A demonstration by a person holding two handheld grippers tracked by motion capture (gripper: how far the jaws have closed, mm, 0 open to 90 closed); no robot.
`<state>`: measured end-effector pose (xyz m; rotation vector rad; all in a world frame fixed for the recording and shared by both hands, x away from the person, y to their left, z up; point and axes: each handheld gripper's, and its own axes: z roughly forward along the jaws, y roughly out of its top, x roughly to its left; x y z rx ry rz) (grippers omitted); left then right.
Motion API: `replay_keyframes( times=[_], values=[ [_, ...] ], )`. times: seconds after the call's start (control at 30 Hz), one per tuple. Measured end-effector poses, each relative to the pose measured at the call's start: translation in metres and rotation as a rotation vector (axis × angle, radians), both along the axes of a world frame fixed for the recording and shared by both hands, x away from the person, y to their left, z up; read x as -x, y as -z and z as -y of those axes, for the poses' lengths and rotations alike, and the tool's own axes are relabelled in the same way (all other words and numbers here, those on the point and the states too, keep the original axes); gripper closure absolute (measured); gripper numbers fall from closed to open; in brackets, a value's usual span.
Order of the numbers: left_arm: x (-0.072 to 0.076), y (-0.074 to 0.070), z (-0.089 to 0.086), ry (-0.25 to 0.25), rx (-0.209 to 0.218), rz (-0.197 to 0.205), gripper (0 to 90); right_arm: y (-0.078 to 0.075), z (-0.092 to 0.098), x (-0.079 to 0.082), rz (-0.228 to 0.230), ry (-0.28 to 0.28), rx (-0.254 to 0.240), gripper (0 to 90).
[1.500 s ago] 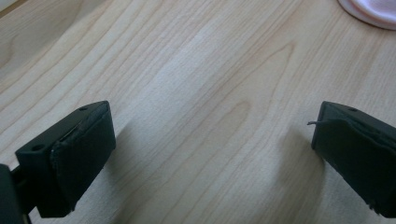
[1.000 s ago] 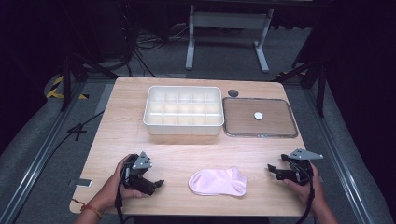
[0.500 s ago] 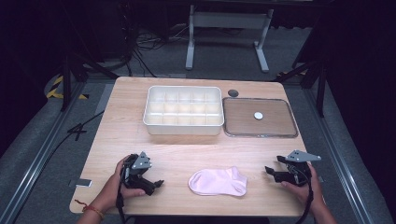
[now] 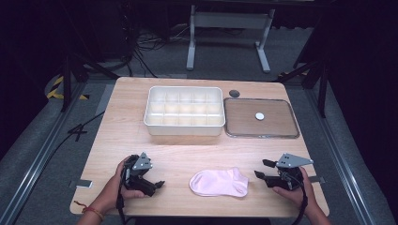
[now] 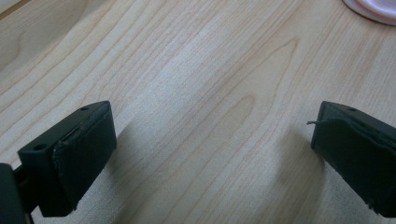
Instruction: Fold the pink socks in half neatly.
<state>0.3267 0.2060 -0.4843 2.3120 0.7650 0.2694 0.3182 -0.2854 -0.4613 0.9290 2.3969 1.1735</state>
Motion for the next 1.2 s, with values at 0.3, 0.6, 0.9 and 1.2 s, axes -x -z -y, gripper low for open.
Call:
replay_keyframes(
  times=[0.3, 0.6, 0.9, 1.2],
  values=[
    [0.000, 0.000, 0.000, -0.006, 0.002, -0.001, 0.4, -0.013, -0.033, 0.010, 0.007, -0.121, -0.029, 64.2],
    [0.002, 0.000, 0.003, -0.039, 0.003, -0.001, 0.4, -0.016, -0.081, 0.015, -0.011, -0.236, -0.014, 77.7],
    [0.001, -0.005, 0.005, -0.081, 0.005, -0.004, 20.3, -0.003, -0.113, 0.017, -0.041, -0.307, 0.027, 81.8],
    [0.000, -0.015, 0.026, -0.008, 0.060, -0.025, 29.1, 0.012, -0.125, 0.016, -0.034, -0.322, 0.084, 87.8]
  ],
)
